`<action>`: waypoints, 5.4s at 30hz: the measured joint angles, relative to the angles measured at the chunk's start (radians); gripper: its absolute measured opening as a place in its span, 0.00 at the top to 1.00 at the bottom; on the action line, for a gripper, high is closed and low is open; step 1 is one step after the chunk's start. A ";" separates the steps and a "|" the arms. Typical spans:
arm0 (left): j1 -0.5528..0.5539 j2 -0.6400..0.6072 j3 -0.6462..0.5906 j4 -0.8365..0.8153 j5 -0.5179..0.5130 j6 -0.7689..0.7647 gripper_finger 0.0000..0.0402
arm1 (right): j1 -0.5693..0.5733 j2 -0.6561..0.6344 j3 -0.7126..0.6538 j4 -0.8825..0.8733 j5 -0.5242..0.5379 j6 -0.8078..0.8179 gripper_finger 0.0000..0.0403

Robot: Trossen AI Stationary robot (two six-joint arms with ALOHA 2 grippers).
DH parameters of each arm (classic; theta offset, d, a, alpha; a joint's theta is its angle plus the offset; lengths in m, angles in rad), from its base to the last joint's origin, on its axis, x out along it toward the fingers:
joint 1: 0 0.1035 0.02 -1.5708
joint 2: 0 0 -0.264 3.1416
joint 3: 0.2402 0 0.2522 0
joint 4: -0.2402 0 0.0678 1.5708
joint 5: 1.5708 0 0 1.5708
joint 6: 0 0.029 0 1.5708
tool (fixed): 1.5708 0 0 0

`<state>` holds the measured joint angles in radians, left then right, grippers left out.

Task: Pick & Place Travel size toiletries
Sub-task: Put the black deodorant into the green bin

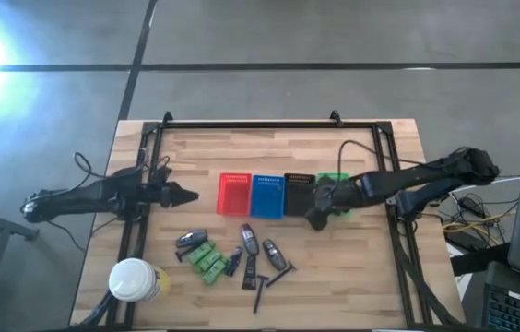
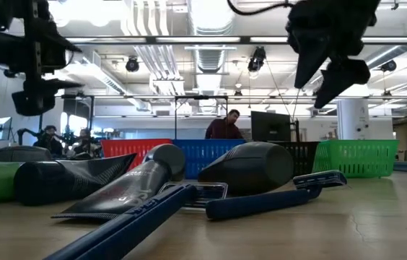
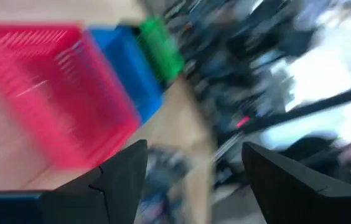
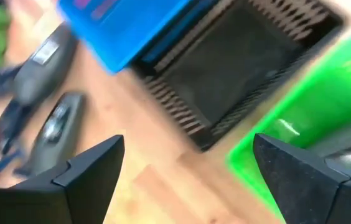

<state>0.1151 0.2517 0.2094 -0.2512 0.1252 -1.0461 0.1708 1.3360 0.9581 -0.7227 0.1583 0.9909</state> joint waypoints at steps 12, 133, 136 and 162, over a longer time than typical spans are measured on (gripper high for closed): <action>-0.003 0.284 0.138 -0.113 0.131 0.280 0.34 | 0.064 0.432 0.348 -0.025 -0.103 0.002 0.15; -0.152 0.197 0.293 -0.470 0.202 0.698 0.34 | 0.050 1.181 1.253 -0.407 -0.064 0.337 0.14; -0.153 0.189 0.293 -0.472 0.203 0.700 0.34 | 0.046 1.213 1.293 -0.475 -0.079 0.305 0.23; -0.152 0.188 0.293 -0.448 0.187 0.698 0.34 | -0.031 0.622 0.822 -0.821 0.085 0.497 0.51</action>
<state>-0.0373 0.4399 0.5028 -0.6994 0.3119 -0.3486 0.1398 1.9575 1.7797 -1.5432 0.2432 1.4876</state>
